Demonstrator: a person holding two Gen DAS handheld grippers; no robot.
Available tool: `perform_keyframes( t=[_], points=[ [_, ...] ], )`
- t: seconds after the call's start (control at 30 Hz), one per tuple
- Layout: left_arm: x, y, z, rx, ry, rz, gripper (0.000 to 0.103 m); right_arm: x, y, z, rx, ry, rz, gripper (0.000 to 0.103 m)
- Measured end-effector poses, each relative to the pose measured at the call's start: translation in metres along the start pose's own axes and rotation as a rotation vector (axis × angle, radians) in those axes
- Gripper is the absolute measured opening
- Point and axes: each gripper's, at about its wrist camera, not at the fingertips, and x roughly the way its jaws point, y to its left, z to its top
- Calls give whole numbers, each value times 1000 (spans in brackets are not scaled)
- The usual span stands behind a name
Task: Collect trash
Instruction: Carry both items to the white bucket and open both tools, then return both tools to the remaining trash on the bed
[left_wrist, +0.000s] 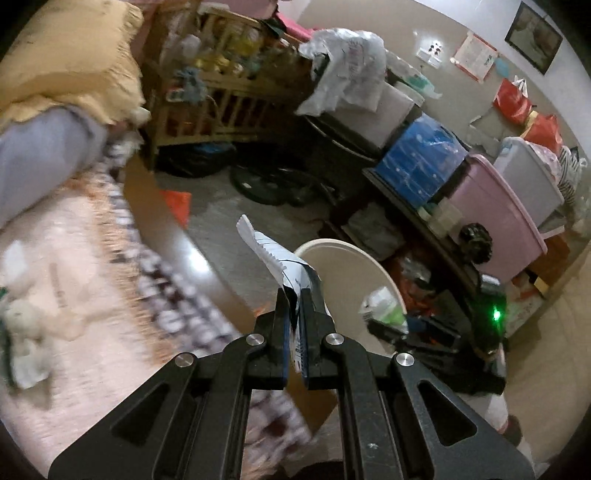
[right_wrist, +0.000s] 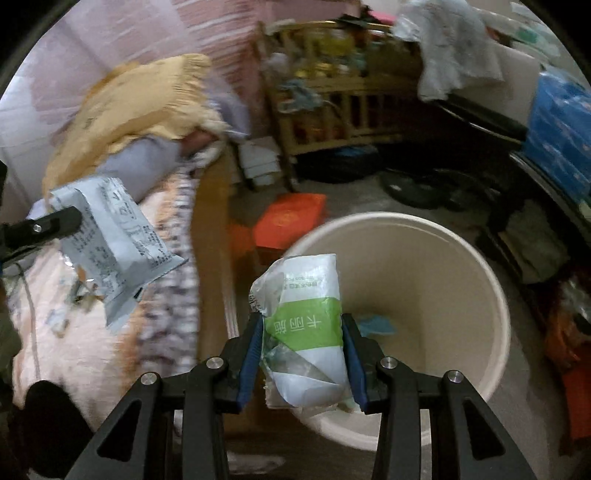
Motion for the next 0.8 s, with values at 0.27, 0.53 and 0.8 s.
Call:
perform_keyframes(
  t=[0.27, 0.53, 0.8],
  points=[
    [74, -27, 4, -23, 67, -46, 2, 13, -41, -4, 83, 23, -36, 42],
    [109, -42, -5, 9, 127, -60, 3, 20, -61, -4, 114, 21, -100, 49],
    [99, -47, -16, 45, 162, -73, 47, 22, -59, -10, 136, 25, -127, 67]
  ],
)
